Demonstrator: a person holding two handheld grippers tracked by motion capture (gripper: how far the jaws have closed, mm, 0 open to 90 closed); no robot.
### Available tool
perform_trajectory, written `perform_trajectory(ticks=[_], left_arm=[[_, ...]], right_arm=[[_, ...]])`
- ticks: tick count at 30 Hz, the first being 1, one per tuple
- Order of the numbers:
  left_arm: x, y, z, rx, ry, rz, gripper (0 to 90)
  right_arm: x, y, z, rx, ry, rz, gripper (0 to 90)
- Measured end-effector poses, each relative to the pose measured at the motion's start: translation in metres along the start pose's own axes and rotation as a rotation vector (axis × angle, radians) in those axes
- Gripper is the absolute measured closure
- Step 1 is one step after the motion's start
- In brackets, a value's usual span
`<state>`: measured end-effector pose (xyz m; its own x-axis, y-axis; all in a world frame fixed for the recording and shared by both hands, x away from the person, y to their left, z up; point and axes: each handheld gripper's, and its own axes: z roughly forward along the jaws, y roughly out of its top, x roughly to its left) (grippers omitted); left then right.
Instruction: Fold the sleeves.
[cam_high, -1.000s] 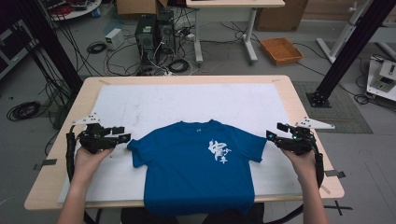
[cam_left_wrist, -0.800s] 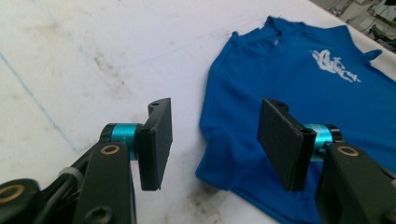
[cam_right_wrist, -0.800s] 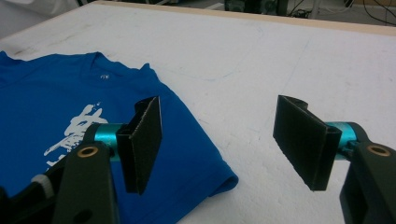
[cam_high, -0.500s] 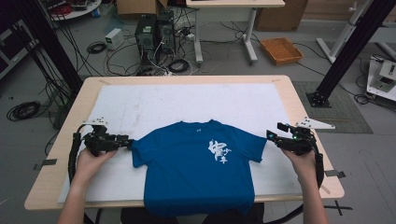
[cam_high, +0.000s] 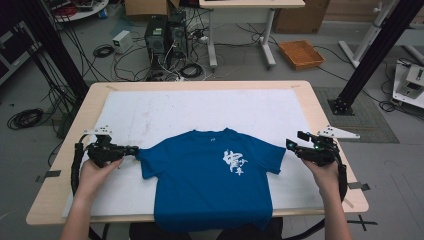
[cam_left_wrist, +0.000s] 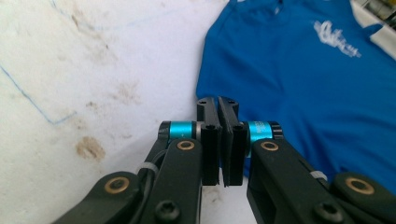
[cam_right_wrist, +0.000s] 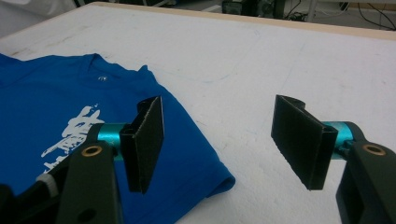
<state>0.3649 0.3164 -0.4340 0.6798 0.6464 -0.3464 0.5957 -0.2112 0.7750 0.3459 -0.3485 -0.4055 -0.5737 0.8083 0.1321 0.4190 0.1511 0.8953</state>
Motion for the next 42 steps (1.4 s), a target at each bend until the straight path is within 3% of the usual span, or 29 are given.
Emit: perform_trajectory(ticks=[9, 13, 17, 21, 26, 28, 35, 42], left_arm=[[-0.009, 0.008, -0.002, -0.031, -0.054, -0.030, 87.8], [-0.023, 0.020, 0.003, -0.050, -0.109, -0.075, 87.8], [-0.037, 0.029, 0.013, -0.064, -0.135, -0.115, 87.8], [-0.054, 0.039, 0.027, -0.064, -0.133, -0.099, 87.9], [-0.070, 0.046, 0.045, -0.055, -0.137, -0.051, 88.0], [-0.079, 0.049, 0.061, -0.049, -0.139, -0.019, 88.0], [-0.094, 0.055, 0.094, -0.048, -0.139, -0.013, 88.0], [-0.099, 0.056, 0.118, -0.016, -0.133, -0.009, 87.9]], right_arm=[[0.000, 0.001, -0.002, -0.006, -0.006, 0.003, 34.6], [0.000, 0.001, -0.002, -0.009, -0.005, 0.003, 34.6], [0.001, 0.003, -0.002, -0.013, -0.006, -0.004, 34.6], [0.002, 0.003, -0.003, -0.013, -0.011, -0.006, 34.7], [0.001, 0.003, -0.004, -0.016, -0.011, 0.001, 34.9], [0.001, 0.003, -0.004, -0.015, -0.008, 0.004, 34.9], [0.000, 0.003, -0.003, -0.014, -0.005, 0.006, 34.9], [0.000, 0.002, -0.002, -0.007, -0.009, 0.018, 35.1]])
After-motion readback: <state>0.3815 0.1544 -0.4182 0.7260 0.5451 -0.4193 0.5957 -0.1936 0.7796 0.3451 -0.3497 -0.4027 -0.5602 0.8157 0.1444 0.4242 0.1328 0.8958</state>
